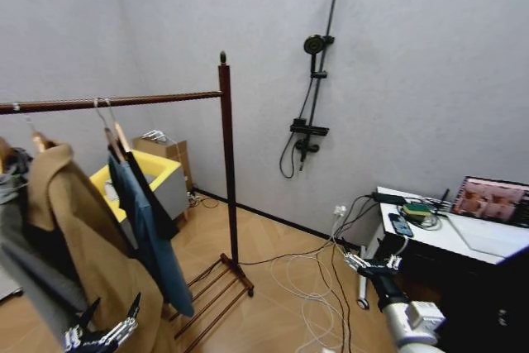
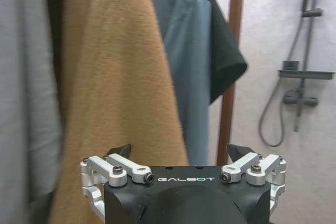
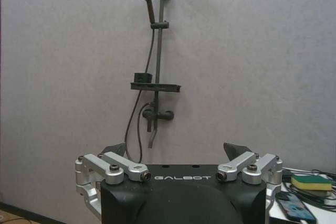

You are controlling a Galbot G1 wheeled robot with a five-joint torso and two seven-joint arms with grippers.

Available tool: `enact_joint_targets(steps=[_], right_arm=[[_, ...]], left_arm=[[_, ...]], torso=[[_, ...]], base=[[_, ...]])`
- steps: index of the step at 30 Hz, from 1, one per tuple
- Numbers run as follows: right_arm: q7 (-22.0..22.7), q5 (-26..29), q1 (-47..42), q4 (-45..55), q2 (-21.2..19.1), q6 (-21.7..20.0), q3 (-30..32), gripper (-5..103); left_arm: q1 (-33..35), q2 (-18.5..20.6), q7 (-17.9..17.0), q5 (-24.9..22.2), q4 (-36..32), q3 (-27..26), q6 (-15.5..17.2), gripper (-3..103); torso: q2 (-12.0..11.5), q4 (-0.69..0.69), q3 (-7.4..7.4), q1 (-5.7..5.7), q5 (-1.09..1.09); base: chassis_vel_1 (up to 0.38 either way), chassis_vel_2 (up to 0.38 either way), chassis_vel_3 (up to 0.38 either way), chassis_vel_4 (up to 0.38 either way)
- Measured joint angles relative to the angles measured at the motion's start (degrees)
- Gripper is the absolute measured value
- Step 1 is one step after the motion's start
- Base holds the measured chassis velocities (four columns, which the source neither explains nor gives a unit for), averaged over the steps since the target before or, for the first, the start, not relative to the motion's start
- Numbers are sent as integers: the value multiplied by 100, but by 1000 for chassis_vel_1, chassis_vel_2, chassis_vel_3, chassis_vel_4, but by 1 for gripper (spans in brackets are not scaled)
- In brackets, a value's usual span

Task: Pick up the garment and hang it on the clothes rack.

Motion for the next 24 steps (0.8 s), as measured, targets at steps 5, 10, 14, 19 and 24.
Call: enact_joint_targets(steps=[5, 10, 14, 19, 24], right_arm=[[0, 4, -12, 10, 15, -2, -9, 100], [0, 5, -37, 18, 25, 8, -59, 100], [-1, 0, -50, 22, 24, 24, -110, 100], [-4, -21, -17, 21, 29, 25, -180, 100], [-8, -66, 32, 21, 24, 19, -255, 100]], left_arm=[[0, 0, 0, 0, 0, 0, 0, 100], [0, 0, 0, 0, 0, 0, 0, 100], [0, 0, 0, 0, 0, 0, 0, 100], [0, 0, 0, 0, 0, 0, 0, 100], [0, 0, 0, 0, 0, 0, 0, 100]], torso=[[0, 1, 0, 0, 0], [0, 3, 0, 0, 0], [0, 2, 0, 0, 0], [0, 3, 0, 0, 1], [0, 3, 0, 0, 1]], base=[[-46, -47, -63, -48], [0, 0, 0, 0], [0, 0, 0, 0], [49, -58, -66, 56], [32, -68, -75, 31]])
